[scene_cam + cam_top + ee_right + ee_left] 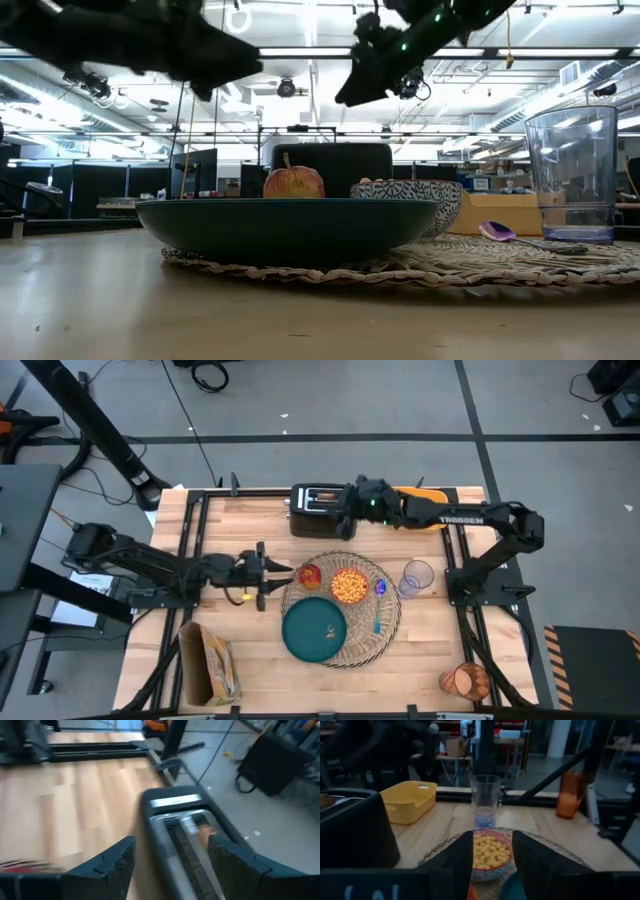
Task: Arrange a breakfast setting
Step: Put the toasted bread on the blue plate
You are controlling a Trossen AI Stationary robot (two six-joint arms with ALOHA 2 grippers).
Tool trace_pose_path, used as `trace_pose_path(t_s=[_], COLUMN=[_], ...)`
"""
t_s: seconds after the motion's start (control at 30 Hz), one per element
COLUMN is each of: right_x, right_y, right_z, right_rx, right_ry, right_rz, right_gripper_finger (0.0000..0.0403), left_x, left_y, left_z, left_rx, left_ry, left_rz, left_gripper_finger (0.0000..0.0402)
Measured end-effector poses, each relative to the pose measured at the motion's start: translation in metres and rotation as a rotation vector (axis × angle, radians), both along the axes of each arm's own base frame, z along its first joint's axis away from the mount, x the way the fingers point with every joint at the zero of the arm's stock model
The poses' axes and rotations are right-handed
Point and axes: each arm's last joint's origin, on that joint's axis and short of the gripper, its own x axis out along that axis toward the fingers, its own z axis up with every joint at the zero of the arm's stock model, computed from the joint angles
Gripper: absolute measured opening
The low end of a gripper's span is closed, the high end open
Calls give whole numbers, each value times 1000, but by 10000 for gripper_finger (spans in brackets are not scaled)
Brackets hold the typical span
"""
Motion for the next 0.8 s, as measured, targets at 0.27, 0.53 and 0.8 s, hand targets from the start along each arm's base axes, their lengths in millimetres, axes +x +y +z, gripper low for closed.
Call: trace_pose_path(t_s=[0.27, 0.53, 0.8], right_x=[-8, -5, -7], right_y=[-53, -76, -83], right_z=[-12, -36, -43], right_rx=[49, 104, 136], right_ry=[-41, -6, 10], right_rz=[-43, -67, -46], right_gripper_finger=[205, 188, 182], left_x=[-24, -25, -25], left_y=[-3, -2, -2], left_z=[-21, -21, -21], left_rx=[-51, -46, -41], left_ry=[-62, -82, -84], left_rz=[-33, -31, -28], left_gripper_finger=[144, 144, 144])
